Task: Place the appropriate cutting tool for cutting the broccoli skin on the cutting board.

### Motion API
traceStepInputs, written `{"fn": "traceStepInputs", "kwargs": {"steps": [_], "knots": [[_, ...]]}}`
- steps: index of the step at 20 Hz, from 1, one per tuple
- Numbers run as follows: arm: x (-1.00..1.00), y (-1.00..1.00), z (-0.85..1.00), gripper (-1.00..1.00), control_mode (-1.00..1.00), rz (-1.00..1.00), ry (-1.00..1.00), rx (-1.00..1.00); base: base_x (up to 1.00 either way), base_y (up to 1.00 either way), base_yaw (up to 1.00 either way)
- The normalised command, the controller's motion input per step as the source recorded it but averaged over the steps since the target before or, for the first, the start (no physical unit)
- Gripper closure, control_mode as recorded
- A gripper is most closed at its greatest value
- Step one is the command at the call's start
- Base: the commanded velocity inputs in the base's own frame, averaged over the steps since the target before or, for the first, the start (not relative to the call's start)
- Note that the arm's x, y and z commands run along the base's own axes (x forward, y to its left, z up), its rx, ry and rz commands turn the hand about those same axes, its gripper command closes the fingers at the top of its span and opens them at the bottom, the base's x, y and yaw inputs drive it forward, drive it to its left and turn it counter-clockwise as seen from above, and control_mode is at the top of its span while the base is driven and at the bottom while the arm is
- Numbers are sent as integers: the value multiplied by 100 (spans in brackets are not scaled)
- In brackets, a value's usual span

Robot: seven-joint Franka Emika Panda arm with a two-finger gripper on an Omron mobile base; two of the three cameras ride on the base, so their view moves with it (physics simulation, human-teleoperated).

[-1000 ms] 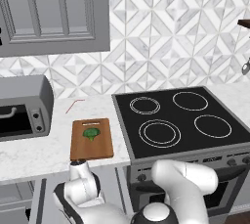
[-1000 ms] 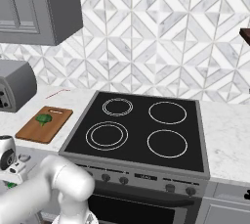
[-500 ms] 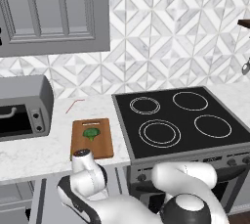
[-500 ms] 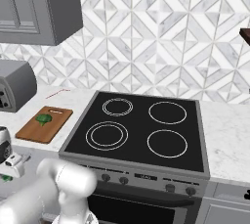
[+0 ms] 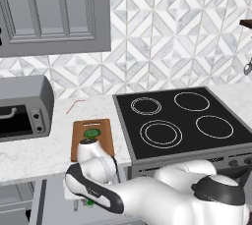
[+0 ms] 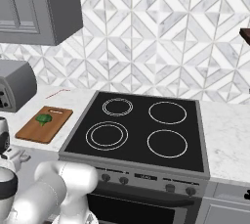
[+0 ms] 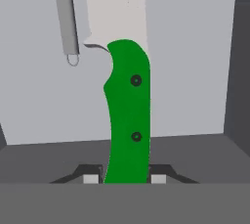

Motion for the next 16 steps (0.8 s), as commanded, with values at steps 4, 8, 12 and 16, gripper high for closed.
{"fn": "traceStepInputs", "kwargs": {"steps": [4, 8, 12, 16], "knots": [[0, 1, 36, 100, -100, 1, 24, 0, 0, 0, 0], [0, 19, 1, 100, -100, 14, 22, 0, 0, 0, 0], [0, 32, 2, 100, -100, 29, 3, 0, 0, 0, 0], [0, 28, 9, 100, -100, 40, 0, 0, 0, 0, 0]]}}
